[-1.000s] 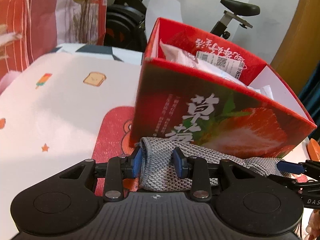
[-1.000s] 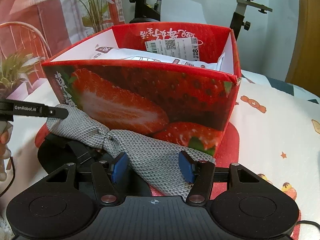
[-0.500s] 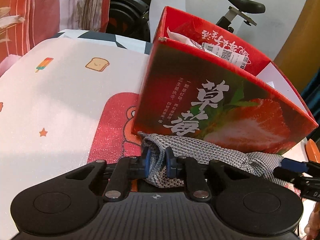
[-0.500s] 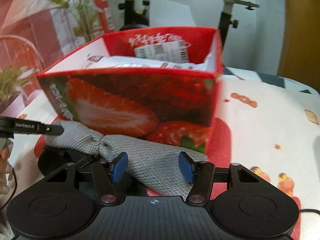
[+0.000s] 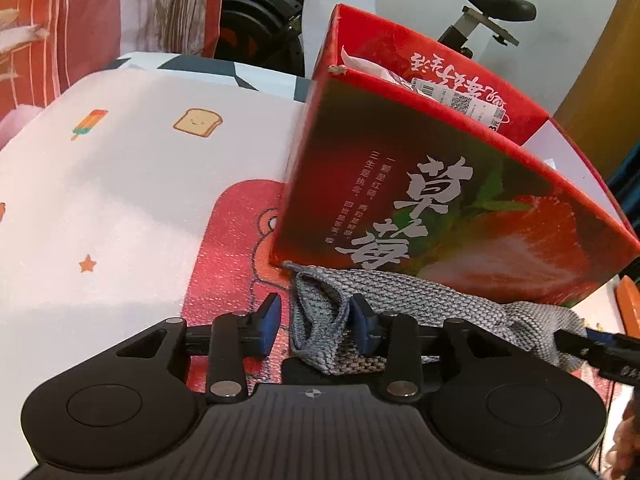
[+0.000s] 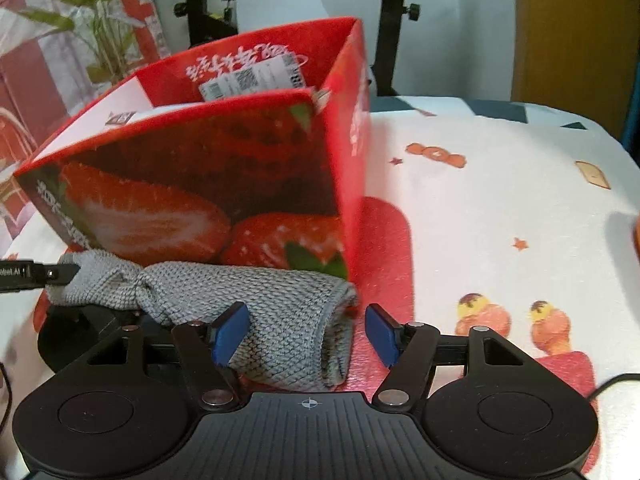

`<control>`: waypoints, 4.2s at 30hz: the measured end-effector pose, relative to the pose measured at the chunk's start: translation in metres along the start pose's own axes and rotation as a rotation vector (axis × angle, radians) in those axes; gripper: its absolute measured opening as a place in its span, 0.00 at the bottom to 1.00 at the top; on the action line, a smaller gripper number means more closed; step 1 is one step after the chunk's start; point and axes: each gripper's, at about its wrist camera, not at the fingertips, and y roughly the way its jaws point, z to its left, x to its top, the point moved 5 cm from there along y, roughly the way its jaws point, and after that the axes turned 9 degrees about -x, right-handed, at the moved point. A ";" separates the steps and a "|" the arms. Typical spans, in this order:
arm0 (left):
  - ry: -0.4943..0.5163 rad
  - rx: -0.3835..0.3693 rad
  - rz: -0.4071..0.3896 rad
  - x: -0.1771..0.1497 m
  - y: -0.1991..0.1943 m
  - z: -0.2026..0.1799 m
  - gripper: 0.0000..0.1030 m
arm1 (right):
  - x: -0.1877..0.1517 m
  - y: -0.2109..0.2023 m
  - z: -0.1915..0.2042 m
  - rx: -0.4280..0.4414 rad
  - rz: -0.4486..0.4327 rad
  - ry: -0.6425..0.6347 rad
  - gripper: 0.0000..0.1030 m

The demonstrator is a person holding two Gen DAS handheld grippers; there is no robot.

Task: Organize soft objects
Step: 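Close the right gripper on the grey knit cloth, then lift the grey cloth with the right tool up over the red box, then lower the grey cloth into the red box and open the right gripper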

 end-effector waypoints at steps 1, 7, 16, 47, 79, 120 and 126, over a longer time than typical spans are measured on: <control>-0.011 -0.015 0.001 0.000 0.001 -0.001 0.38 | 0.000 0.001 0.002 0.004 0.002 -0.004 0.60; -0.036 -0.051 0.000 -0.003 0.002 -0.002 0.39 | 0.002 0.007 0.012 0.004 -0.003 -0.016 0.60; -0.024 -0.047 -0.001 -0.006 -0.001 -0.006 0.14 | 0.004 0.004 0.021 0.035 0.020 -0.025 0.29; 0.052 0.004 -0.314 0.023 -0.122 -0.023 0.08 | 0.053 -0.114 0.073 0.171 -0.254 -0.147 0.13; 0.305 -0.028 -0.264 0.124 -0.067 -0.087 0.08 | 0.174 -0.067 0.065 0.116 -0.283 -0.222 0.13; 0.338 -0.019 -0.002 0.109 0.007 -0.080 0.09 | 0.142 0.027 0.092 0.018 0.055 -0.529 0.19; 0.341 -0.008 0.009 0.110 0.014 -0.077 0.09 | 0.144 0.045 0.090 0.027 0.105 -0.507 0.20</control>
